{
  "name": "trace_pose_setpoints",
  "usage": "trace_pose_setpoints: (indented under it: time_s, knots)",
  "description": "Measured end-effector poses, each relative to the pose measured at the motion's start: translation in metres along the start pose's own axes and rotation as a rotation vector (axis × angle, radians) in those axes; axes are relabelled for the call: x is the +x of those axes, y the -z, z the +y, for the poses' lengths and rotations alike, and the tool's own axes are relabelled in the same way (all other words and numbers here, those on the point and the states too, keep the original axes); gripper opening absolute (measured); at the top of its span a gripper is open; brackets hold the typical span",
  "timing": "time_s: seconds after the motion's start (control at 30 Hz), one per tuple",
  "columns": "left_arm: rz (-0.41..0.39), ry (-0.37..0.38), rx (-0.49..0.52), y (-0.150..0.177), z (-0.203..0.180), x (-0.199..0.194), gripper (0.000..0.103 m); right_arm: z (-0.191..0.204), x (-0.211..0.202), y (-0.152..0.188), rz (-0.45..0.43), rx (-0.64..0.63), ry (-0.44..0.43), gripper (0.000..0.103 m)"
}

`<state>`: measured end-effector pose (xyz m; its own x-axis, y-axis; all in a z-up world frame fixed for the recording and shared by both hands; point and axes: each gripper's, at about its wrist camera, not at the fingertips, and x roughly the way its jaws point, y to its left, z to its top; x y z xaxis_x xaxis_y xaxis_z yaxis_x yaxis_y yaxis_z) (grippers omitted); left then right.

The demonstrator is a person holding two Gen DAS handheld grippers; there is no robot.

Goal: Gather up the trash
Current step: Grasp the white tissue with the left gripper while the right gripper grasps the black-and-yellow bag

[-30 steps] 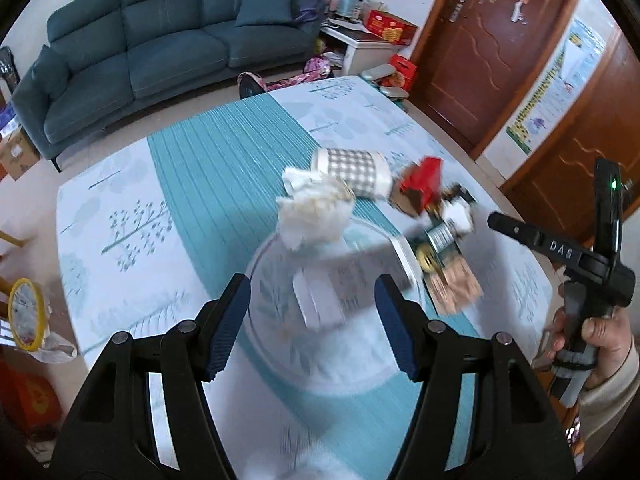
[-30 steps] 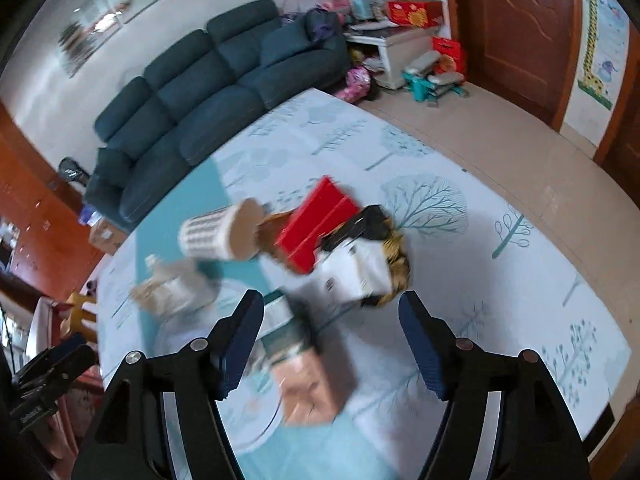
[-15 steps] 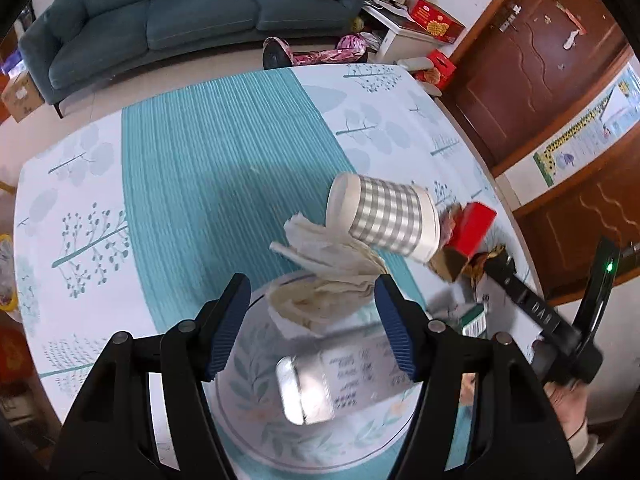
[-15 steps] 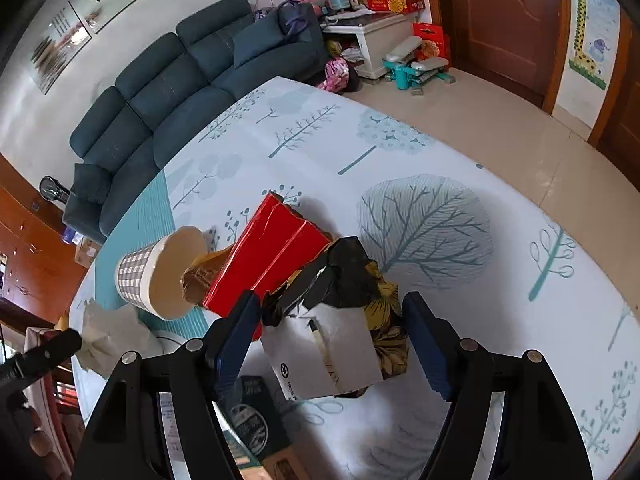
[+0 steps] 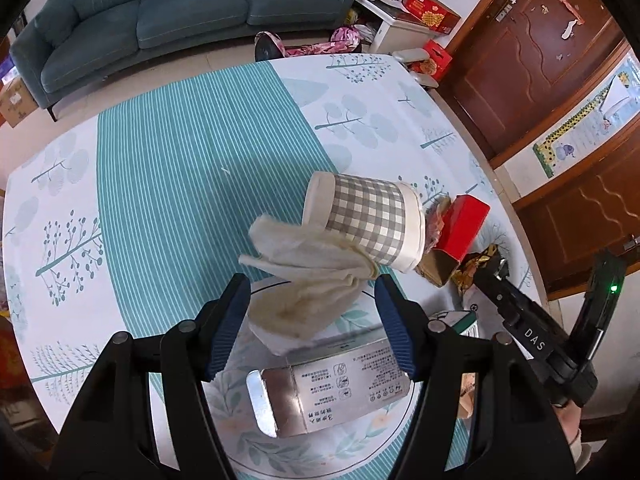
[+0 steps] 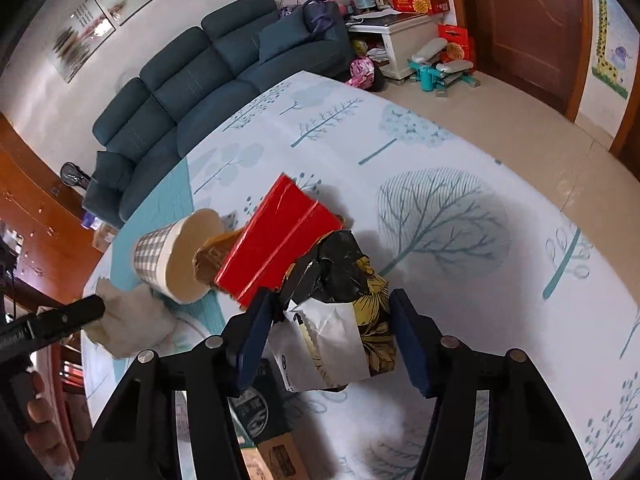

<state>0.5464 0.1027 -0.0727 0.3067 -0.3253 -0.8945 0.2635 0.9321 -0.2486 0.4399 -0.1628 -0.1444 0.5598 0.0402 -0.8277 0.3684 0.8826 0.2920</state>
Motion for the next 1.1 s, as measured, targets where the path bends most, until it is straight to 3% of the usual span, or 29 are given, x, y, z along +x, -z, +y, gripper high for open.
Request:
trace_pose_setpoints:
  time_s: [0.1,0.27,0.5,0.73,0.9,0.93,1.0,1.1]
  knots:
    - [-0.019,0.034,0.023,-0.001,0.007,-0.012,0.061,0.000,-0.001,0.007,-0.002,-0.015,-0.015,0.058]
    - [-0.022,-0.005,0.109,-0.006,0.005,-0.015,0.061,-0.002,-0.005,0.013,0.002,0.006,-0.031,0.058]
    - [0.003,0.009,0.369,-0.008,-0.020,-0.012,0.061,-0.004,-0.012,0.025,0.009,0.002,-0.041,0.058]
    - [0.017,-0.075,0.590,0.000,-0.046,0.006,0.061,-0.006,-0.015,0.029,0.013,0.014,-0.040,0.058]
    - [0.033,-0.183,0.696,0.018,-0.062,0.032,0.061,-0.003,-0.019,0.031,0.024,0.013,-0.042,0.058]
    - [0.031,-0.204,0.701,0.021,-0.062,0.035,0.060,-0.003,-0.020,0.032,0.022,0.014,-0.045,0.058]
    - [0.012,-0.216,0.692,0.028,-0.064,0.036,0.045,-0.003,-0.025,0.034,0.017,0.013,-0.053,0.058]
    - [0.011,-0.205,0.600,0.030,-0.062,0.024,0.023,-0.006,-0.041,0.041,-0.005,0.020,-0.076,0.058]
